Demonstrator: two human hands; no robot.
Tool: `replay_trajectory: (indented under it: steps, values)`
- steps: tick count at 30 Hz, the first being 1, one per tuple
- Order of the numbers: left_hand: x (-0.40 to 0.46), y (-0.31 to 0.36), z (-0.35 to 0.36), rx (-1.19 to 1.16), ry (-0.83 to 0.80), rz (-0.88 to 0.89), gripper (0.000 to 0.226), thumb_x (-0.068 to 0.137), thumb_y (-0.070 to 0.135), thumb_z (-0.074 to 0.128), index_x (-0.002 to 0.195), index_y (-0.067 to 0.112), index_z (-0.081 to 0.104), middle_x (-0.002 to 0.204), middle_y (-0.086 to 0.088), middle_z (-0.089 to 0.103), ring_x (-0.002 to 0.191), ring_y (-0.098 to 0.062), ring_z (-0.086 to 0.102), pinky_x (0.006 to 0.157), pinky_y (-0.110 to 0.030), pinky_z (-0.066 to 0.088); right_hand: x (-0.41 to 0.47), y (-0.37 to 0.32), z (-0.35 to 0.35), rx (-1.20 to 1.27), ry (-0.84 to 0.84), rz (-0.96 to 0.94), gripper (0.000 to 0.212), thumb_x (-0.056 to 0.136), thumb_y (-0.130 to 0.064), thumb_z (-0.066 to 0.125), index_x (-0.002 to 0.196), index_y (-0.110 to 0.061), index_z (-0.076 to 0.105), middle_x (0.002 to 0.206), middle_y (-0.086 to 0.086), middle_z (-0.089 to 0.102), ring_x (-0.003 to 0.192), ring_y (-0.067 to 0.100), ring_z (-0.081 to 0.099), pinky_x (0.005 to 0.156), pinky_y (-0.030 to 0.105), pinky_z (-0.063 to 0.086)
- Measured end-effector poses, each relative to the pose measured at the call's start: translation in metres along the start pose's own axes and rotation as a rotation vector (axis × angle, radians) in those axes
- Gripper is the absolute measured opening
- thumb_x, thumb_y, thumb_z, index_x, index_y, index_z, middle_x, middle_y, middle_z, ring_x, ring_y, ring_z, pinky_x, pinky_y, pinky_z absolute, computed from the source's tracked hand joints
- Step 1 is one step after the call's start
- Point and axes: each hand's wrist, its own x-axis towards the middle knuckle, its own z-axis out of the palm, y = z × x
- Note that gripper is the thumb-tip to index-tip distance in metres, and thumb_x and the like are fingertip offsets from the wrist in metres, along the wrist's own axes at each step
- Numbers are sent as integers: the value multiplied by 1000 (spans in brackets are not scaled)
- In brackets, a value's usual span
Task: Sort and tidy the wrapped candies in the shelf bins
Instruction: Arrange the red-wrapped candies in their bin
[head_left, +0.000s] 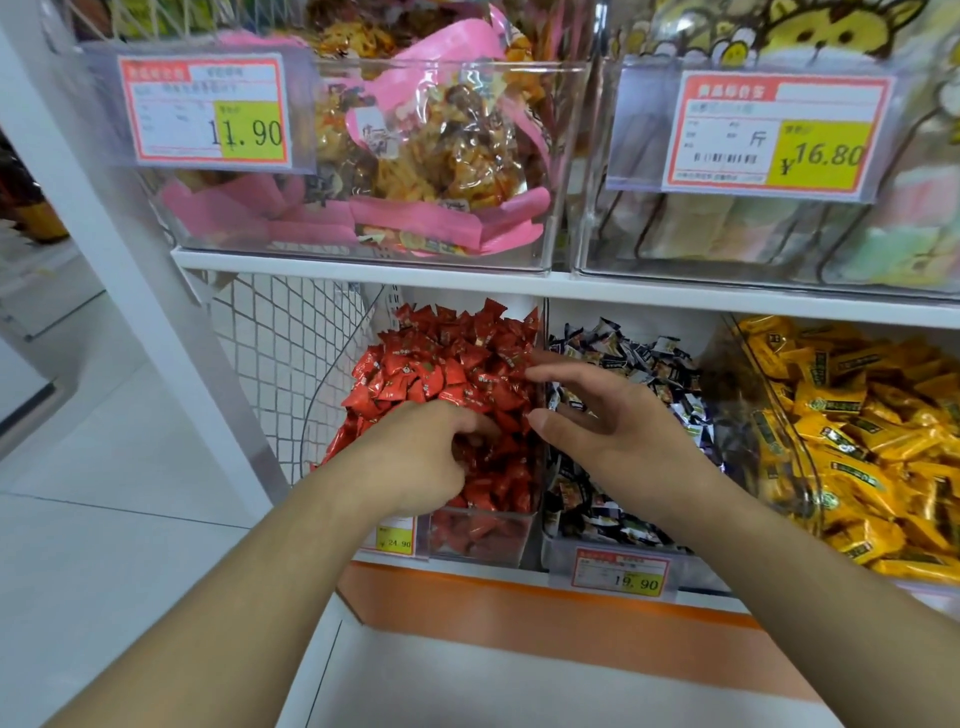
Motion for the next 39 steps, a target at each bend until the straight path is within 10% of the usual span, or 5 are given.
replay_trajectory:
  steps: [11,16,24,39]
  values:
    - [6,-3,3,-92,75,-14,81,88,-11,47,135,53,59,116,16,62,100,-7,65,81,-26,60,0,0,0,-32,4,11,31,94,-39,72,124,-46,67,148,-29,51,137,-6,48,117,32,42]
    - [2,-6,3,-185,139,-20,69,95,-7,46,120,54,67,106,15,65,90,-7,65,63,-21,54,-1,-2,0,-30,-3,11,30,95,-37,72,124,-45,67,147,-31,51,136,-8,47,118,31,41]
    - [-10,0,1,-208,70,69,24,99,28,63,105,49,73,96,28,71,89,-1,69,89,-33,59,-2,-5,2,-19,10,15,29,96,-30,72,121,-45,69,147,-31,51,137,-10,45,118,30,40]
    - [-6,10,2,-47,-113,12,58,95,33,64,145,56,44,127,21,64,96,-4,69,86,-29,60,-2,-5,3,-13,22,35,29,96,-32,72,120,-46,69,145,-31,53,133,-9,50,117,28,41]
